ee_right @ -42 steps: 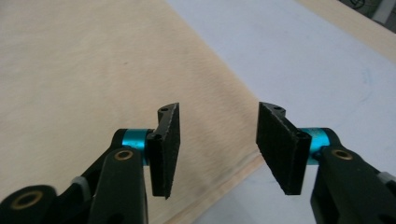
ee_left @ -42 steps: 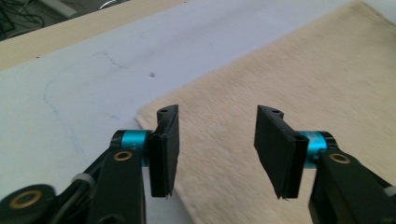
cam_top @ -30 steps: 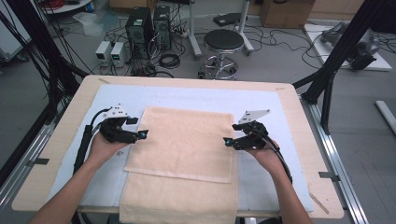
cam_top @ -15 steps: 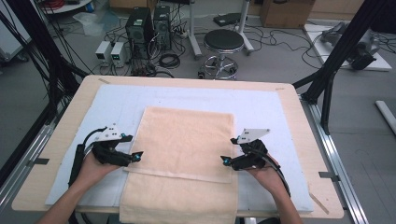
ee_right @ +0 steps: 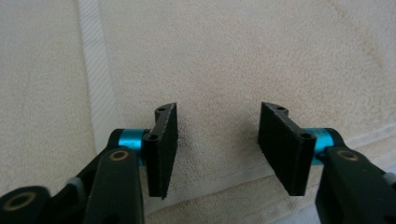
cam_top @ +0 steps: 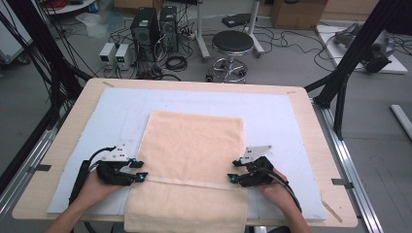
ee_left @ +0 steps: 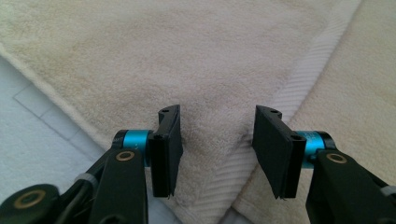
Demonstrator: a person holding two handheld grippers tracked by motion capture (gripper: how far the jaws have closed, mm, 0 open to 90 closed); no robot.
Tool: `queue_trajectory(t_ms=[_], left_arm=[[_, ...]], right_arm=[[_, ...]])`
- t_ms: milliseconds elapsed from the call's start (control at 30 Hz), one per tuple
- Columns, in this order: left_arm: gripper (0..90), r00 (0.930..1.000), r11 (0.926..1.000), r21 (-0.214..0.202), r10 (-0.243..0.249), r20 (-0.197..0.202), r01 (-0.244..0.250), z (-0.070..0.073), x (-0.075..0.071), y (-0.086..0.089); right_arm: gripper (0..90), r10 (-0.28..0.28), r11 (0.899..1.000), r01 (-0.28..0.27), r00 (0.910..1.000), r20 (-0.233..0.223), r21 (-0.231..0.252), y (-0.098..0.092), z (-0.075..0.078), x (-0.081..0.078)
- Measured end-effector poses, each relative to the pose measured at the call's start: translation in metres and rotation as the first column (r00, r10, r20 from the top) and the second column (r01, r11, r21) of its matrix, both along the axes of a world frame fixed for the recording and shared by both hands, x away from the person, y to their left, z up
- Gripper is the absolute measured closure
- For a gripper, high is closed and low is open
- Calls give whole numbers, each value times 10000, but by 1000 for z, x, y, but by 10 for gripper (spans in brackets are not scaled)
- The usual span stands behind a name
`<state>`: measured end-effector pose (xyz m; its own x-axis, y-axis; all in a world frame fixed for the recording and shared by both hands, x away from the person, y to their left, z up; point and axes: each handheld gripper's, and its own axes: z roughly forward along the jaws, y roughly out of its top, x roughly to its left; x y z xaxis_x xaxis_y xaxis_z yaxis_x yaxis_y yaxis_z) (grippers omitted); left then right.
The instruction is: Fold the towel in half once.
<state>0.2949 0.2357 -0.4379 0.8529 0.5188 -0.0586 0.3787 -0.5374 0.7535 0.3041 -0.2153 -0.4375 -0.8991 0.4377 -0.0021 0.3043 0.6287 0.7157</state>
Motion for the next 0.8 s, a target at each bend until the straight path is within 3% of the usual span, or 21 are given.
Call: queue_trajectory(t_ms=[233, 500, 600, 800], left_arm=[[584, 9997, 9999, 109, 53, 221, -56, -1, -2, -3], [811, 9995, 9999, 133, -56, 320, 52, 3, 0, -8], [835, 9993, 9999, 112, -78, 372, 73, 6, 0, -11], [837, 9965, 9985, -547, 36, 831, 9, 25, -3, -10]], right_arm=[[658, -157, 9998, 158, 9999, -34, 105, -2, 0, 0], [843, 35, 9994, -30, 9999, -161, 336, -5, 3, 2], [848, 65, 9996, -58, 9997, -237, 280, -5, 4, 2], [853, 48, 9984, -50, 10000, 41, 559, -12, 16, 4]])
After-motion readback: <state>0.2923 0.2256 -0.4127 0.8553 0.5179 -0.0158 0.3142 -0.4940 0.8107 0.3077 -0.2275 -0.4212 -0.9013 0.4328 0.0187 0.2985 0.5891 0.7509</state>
